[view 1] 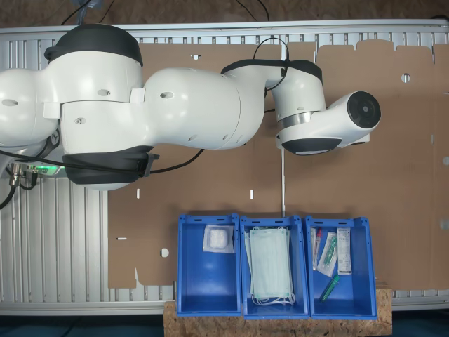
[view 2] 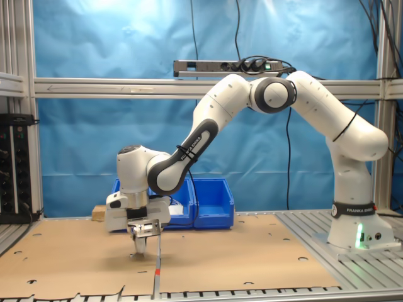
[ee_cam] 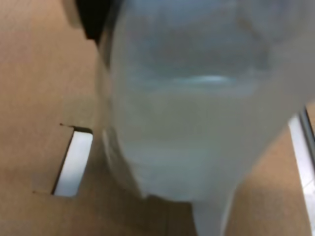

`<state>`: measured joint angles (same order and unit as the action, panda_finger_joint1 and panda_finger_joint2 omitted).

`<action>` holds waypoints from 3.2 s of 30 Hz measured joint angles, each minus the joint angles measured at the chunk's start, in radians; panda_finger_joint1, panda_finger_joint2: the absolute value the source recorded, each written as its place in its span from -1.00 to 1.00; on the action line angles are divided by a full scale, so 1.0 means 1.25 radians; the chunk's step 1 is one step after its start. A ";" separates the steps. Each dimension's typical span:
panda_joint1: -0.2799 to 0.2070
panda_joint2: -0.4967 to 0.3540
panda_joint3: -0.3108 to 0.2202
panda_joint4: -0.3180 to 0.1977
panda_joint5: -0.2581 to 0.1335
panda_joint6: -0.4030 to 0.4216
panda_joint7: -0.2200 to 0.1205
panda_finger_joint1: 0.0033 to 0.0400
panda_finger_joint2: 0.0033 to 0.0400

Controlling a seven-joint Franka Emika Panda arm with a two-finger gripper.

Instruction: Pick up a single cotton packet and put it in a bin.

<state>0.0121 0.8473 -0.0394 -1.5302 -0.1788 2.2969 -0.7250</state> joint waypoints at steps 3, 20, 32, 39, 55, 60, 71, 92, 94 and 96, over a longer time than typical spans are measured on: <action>0.000 0.000 0.000 0.000 0.000 0.000 0.000 -0.22 -0.22; 0.000 0.000 0.000 0.000 0.000 0.000 0.000 -0.90 -0.90; 0.000 -0.001 0.000 0.000 0.000 0.000 0.000 -0.90 -0.90; 0.004 -0.021 0.000 -0.005 0.000 -0.012 0.000 -0.89 -0.89; 0.027 -0.222 0.002 -0.016 0.000 -0.142 0.000 -0.89 -0.89; 0.029 -0.301 0.003 -0.036 0.000 -0.163 0.000 -0.89 -0.89; 0.031 -0.465 0.003 -0.143 0.000 -0.190 0.000 -0.89 -0.89; 0.032 -0.710 -0.012 -0.388 0.000 -0.215 0.000 -0.89 -0.89; 0.032 -0.727 -0.017 -0.411 0.000 -0.216 0.000 -0.89 -0.89; 0.032 -0.743 -0.023 -0.434 0.000 -0.217 0.000 -0.89 -0.89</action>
<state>0.0522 -0.0815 -0.0679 -2.0728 -0.1787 2.0260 -0.7251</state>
